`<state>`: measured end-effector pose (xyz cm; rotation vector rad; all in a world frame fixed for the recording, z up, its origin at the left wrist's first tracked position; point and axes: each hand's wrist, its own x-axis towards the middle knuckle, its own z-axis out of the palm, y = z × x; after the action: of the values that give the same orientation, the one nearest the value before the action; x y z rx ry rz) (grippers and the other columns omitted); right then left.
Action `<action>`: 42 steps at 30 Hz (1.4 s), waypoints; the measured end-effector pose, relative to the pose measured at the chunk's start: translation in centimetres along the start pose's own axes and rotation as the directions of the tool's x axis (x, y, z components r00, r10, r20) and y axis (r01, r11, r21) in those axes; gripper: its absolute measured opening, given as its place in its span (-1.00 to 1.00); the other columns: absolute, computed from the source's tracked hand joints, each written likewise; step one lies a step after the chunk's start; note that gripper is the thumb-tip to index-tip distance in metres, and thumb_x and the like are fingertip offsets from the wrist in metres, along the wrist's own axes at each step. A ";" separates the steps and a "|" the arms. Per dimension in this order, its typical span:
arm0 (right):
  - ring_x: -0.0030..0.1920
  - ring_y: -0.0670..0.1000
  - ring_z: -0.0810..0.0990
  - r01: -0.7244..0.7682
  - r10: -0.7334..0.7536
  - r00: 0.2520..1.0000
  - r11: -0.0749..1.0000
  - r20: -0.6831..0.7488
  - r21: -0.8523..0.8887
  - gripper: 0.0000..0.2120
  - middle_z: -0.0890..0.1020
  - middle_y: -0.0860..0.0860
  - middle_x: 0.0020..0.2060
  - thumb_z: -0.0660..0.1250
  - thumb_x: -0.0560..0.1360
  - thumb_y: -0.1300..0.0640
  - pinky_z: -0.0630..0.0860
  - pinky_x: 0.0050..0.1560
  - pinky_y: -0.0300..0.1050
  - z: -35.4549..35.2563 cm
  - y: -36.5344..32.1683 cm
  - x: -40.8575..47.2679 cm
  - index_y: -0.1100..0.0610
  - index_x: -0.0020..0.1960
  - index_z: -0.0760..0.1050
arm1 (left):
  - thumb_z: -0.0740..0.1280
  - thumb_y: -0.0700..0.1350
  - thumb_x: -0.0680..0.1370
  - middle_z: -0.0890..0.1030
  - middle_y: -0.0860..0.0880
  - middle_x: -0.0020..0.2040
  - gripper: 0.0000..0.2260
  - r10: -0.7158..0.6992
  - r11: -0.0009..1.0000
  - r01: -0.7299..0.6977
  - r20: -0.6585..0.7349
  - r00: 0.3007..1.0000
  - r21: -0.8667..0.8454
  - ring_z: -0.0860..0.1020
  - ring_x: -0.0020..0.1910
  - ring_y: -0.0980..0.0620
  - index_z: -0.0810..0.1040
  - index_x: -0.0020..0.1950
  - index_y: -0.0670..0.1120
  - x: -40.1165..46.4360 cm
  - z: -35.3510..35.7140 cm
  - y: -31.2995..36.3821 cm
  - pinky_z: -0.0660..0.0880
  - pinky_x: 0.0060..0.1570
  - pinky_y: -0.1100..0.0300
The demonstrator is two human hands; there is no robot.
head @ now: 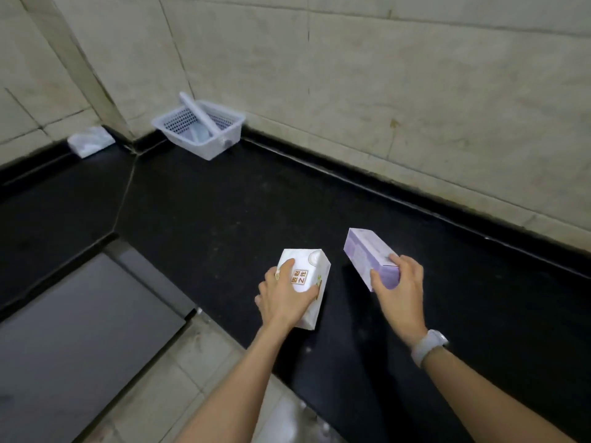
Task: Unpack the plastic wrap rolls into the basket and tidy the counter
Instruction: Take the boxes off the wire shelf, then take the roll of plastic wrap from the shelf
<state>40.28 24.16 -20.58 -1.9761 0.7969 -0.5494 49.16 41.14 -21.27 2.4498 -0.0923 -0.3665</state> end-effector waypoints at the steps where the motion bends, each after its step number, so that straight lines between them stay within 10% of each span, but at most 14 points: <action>1: 0.15 -0.07 0.37 -0.007 0.007 1.000 1.000 -0.029 -0.022 -0.61 0.29 0.05 0.30 0.36 0.43 0.13 0.26 0.18 -0.22 0.5 0.2 1.7 0.08 0.22 0.38 | 0.35 0.19 0.34 0.27 -0.04 0.41 -0.33 0.020 1.000 -0.020 0.020 1.000 0.020 0.30 0.31 -0.16 0.21 0.40 0.15 2.2 0.7 1.2 0.23 0.27 -0.09; 12: 0.25 0.11 0.40 0.000 0.024 0.998 0.936 0.064 -0.352 -0.52 0.17 0.08 0.39 0.39 0.41 0.13 0.47 0.17 0.03 5.0 3.1 11.6 0.12 0.24 0.28 | 0.28 0.19 0.41 0.15 -0.13 0.47 -0.40 0.220 0.935 -0.226 0.054 0.974 0.275 0.21 0.34 -0.20 0.22 0.39 0.08 15.5 6.9 7.0 0.21 0.26 -0.16; 19: 0.46 0.10 0.12 -0.014 0.093 0.984 0.894 0.155 -0.447 -0.46 0.09 0.10 0.49 0.30 0.48 0.08 0.19 0.42 -0.01 4.9 3.5 9.8 0.12 0.39 0.18 | 0.17 0.25 0.48 -0.15 -0.16 0.54 -0.31 0.263 0.855 -0.340 0.239 0.935 0.391 -0.12 0.50 -0.17 -0.03 0.51 0.05 15.1 6.1 6.6 -0.03 0.39 -0.23; 25: 0.35 0.09 0.34 -0.156 0.173 0.985 0.931 0.023 -0.332 -0.64 0.43 0.15 0.33 0.20 0.52 0.18 0.20 0.36 -0.17 1.1 2.8 2.9 0.20 0.31 0.35 | 0.21 0.10 0.53 0.06 -0.12 0.53 -0.52 0.436 0.839 -0.487 0.234 0.869 0.244 -0.06 0.51 -0.11 0.25 0.42 0.01 7.7 3.5 5.4 -0.10 0.41 -0.22; 32: 0.22 0.07 0.49 -0.437 0.421 0.899 0.863 -0.119 -0.252 -0.71 0.54 0.10 0.22 0.16 0.53 0.20 0.36 0.23 -0.14 -8.1 4.4 -10.3 0.16 0.24 0.43 | 0.20 0.01 0.55 0.25 -0.05 0.46 -0.59 0.556 0.739 -0.674 0.554 0.619 0.011 0.22 0.42 -0.04 0.33 0.39 -0.04 -5.1 6.7 5.9 0.16 0.38 -0.06; 42: 0.08 0.15 0.56 -0.699 0.555 0.619 0.712 -0.555 -0.066 -0.75 0.62 0.19 0.09 0.19 0.50 0.23 0.41 0.09 -0.10 -26.2 9.3 -30.7 0.19 0.14 0.51 | 0.19 -0.05 0.56 0.41 -0.07 0.35 -0.63 0.697 0.289 -0.923 0.717 0.021 -0.253 0.37 0.30 -0.08 0.37 0.36 -0.08 -27.8 15.5 13.5 0.34 0.27 -0.03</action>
<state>-0.91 27.45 -17.81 -1.6126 1.9153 -0.5309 18.49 25.58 -17.92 1.7879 -2.0384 -0.7763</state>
